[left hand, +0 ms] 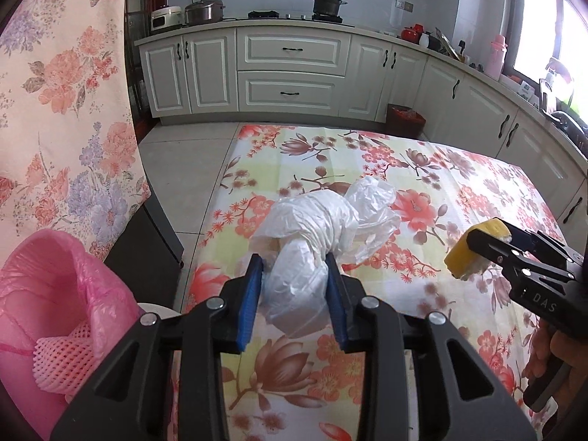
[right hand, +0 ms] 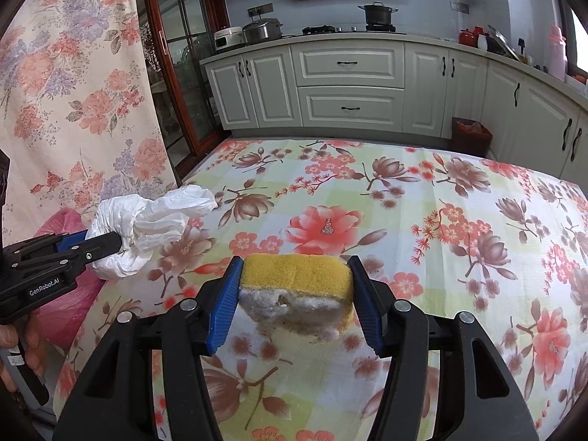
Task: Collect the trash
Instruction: 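Carry the bag with the left gripper and the sponge with the right gripper to the wastebasket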
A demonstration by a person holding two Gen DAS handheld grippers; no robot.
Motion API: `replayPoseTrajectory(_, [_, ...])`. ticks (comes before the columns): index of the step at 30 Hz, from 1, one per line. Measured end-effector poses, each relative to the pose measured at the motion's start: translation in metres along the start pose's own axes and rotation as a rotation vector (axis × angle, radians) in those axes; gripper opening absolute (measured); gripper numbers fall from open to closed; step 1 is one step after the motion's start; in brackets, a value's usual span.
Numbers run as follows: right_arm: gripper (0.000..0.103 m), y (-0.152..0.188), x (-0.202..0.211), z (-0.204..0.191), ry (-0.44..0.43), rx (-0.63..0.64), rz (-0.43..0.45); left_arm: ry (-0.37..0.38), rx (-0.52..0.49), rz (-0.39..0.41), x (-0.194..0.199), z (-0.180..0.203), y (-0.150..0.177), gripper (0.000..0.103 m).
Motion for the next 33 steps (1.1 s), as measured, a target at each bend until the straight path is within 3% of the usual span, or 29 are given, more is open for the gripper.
replayPoseTrajectory(15, [0.055, 0.003, 0.040, -0.046, -0.034, 0.051, 0.049, -0.057, 0.069, 0.068, 0.067, -0.037, 0.027, 0.033])
replayPoseTrajectory(33, [0.055, 0.006, 0.055, -0.110, -0.085, 0.133, 0.061, -0.127, 0.142, 0.098, 0.114, -0.091, 0.060, 0.033])
Point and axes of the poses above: each gripper's, at about its wrist camera, not at the fingertips, and x roughly against the way its jaws point, z to its right, y to its underside, the point moved 4 cm from there along -x, roughly the way its jaws point, and after that the axes turned 14 degrees about -x, right-handed, at the moved point
